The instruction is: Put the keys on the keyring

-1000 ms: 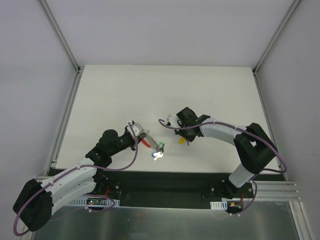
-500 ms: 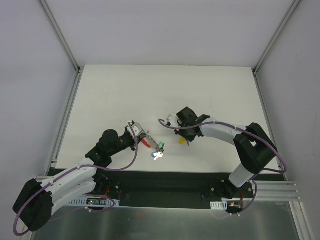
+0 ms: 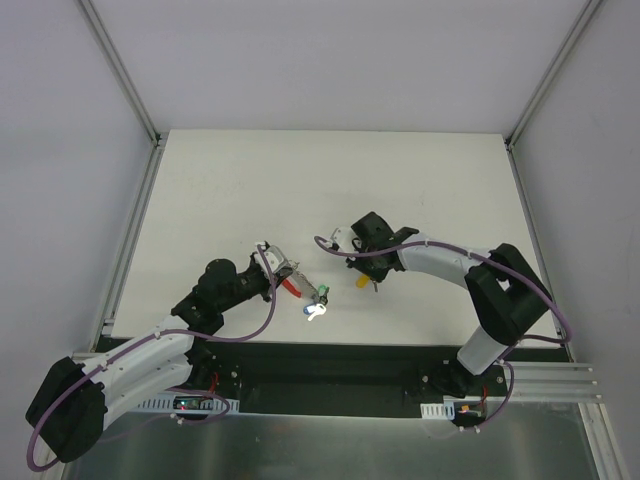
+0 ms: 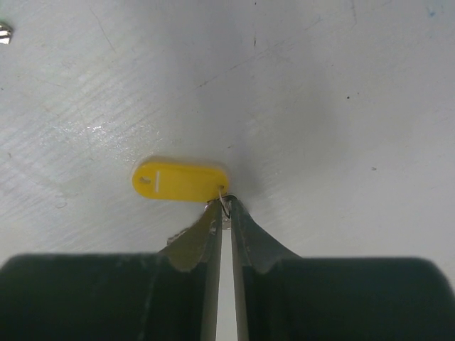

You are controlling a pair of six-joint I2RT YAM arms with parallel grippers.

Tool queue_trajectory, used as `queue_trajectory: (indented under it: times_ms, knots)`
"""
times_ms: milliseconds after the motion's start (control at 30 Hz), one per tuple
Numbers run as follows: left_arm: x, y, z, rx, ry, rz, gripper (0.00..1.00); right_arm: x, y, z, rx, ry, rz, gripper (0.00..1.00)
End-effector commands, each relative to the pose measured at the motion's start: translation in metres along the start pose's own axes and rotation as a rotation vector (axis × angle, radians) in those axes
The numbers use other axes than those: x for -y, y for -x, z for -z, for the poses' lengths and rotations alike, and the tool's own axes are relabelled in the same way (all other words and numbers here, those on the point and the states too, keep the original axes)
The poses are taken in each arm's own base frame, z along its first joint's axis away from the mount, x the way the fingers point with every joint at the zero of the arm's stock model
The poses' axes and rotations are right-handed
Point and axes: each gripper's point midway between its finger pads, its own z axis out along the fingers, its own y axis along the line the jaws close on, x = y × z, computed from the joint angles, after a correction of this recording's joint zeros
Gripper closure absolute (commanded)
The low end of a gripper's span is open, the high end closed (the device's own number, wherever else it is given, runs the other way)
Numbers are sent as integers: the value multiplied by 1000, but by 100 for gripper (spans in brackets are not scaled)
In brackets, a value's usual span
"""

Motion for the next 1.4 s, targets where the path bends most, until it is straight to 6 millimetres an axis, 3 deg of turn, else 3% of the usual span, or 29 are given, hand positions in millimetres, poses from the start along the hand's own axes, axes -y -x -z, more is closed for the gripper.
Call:
queue_trajectory:
  times_ms: [0, 467, 933, 1200, 1367]
  knots:
    - [4, 12, -2, 43, -23, -12, 100, 2, 8, 3, 8, 12, 9, 88]
    - [3, 13, -2, 46, -22, -16, 100, 2, 6, 10, 3, 5, 8, 99]
    - [4, 14, -1, 51, -23, -19, 100, 3, 20, 79, 76, -81, -52, 99]
    - [3, 16, 1, 59, -16, -21, 100, 0, 1, 107, 2, -126, -124, 99]
    - [9, 18, 0, 64, -55, -22, 100, -15, 2, 111, 99, -79, -123, 99]
